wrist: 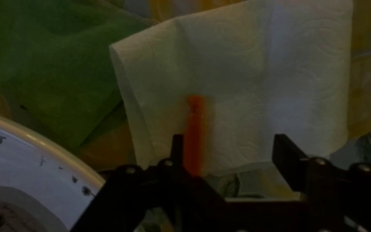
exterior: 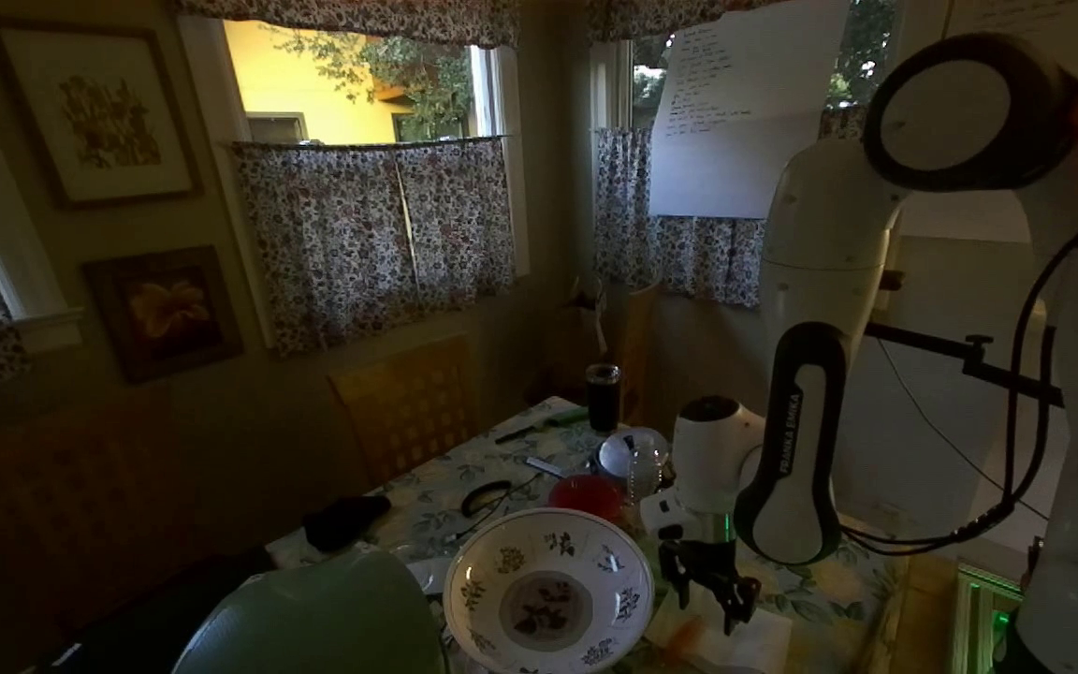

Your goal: Move the spatula to the right and place it under the napkin.

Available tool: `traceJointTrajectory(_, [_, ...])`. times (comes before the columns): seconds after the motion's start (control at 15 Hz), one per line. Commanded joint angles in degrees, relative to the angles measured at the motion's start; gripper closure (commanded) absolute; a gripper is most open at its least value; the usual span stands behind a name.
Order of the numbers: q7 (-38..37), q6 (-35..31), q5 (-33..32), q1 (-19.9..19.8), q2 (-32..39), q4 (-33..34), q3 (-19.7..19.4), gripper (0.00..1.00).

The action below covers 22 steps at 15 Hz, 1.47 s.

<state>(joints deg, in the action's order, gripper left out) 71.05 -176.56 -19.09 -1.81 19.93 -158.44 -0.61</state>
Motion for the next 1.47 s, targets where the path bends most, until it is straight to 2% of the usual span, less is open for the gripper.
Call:
traceJointTrajectory(0.0, [0.07,-3.96,-3.27,0.05,2.90,0.11,-1.80,0.29])
traceJointTrajectory(0.2, [0.95,-7.52,-3.41,0.69,4.90,0.00,-3.05,0.22])
traceJointTrajectory(0.33, [1.10,-9.68,-4.25,0.17,6.06,0.11,-2.91,0.23])
traceJointTrajectory(0.47, [1.38,-11.48,-4.83,-0.08,7.11,0.11,-2.76,0.30])
traceJointTrajectory(0.8, [2.00,-13.44,-5.94,-2.85,8.79,0.18,-0.91,0.27])
traceJointTrajectory(1.27, [1.57,-11.70,-7.94,-11.19,9.43,1.25,5.18,0.28])
traceJointTrajectory(1.4, [1.63,-10.94,-8.91,-15.51,10.08,1.70,8.32,0.26])
